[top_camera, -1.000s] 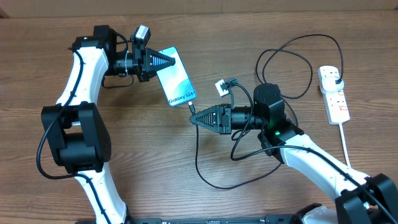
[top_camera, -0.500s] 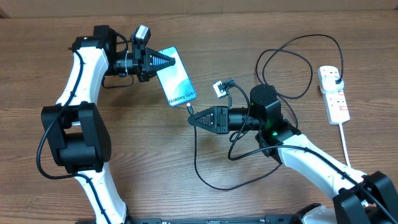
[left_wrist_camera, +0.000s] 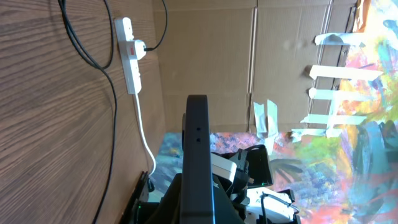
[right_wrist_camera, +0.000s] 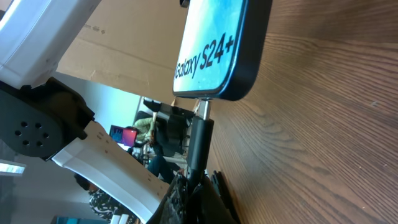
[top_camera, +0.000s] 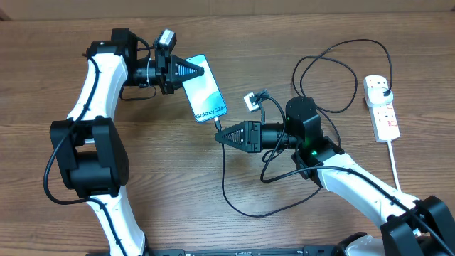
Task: Plug charger to phone and switch on socket
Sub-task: 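Align the cable tip under the phone's bottom port, then lower the phone with the left gripper onto the held cable tip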
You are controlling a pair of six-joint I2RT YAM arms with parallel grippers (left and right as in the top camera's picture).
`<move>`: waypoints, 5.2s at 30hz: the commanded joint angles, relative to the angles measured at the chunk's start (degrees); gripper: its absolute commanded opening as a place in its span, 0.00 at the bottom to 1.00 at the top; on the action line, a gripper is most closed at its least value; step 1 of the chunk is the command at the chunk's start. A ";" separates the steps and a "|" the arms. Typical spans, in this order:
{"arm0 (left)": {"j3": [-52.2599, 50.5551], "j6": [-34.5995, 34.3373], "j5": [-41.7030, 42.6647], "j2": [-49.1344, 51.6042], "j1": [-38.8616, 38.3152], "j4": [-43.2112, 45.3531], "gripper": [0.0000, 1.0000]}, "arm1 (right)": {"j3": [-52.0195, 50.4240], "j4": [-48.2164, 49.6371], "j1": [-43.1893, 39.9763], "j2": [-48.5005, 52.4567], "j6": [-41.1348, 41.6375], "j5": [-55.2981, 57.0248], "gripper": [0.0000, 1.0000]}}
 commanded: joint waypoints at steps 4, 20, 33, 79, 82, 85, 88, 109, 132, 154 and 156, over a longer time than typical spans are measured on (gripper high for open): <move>1.44 -0.74 2.99 -0.48 -0.74 -0.15 0.04 | -0.52 0.44 0.28 0.22 0.22 0.74 0.04; 1.44 -0.76 1.95 -0.48 -0.74 0.04 0.04 | -0.52 0.46 0.31 0.22 -0.02 0.48 0.04; 1.44 -0.76 1.95 -0.48 -0.74 1.33 0.04 | -0.52 -0.72 0.28 0.22 -1.62 -0.94 0.04; 1.44 -3.10 0.57 -0.48 -1.55 1.36 0.04 | -0.52 -0.66 0.28 0.22 -3.06 -0.70 0.04; 1.44 -3.10 0.37 -0.48 -2.12 1.36 0.04 | -0.52 -0.66 0.28 0.22 -3.06 -0.52 0.04; 1.44 -3.13 -0.66 -0.48 -2.32 1.33 0.04 | -0.52 -0.66 0.28 0.22 -3.06 -0.52 0.04; 1.44 -3.13 -0.79 -0.48 -2.29 1.33 0.04 | -0.52 -0.68 0.28 0.22 -3.06 -0.52 0.04; 1.44 -3.10 -0.33 -0.48 -2.91 1.05 0.04 | -0.52 -0.85 -1.29 0.22 -3.08 -0.04 0.04; 1.44 -0.92 0.44 -0.48 -5.79 -0.87 0.04 | -0.50 -0.15 -4.50 0.22 -3.28 -0.72 0.04; 1.44 -0.28 -1.25 -0.48 -8.09 -1.97 0.04 | -0.46 0.70 -6.75 0.22 -3.04 0.11 0.04; 1.44 -0.26 -1.27 -0.48 -8.31 -1.97 0.04 | -0.46 0.70 -6.75 0.22 -3.04 0.15 0.04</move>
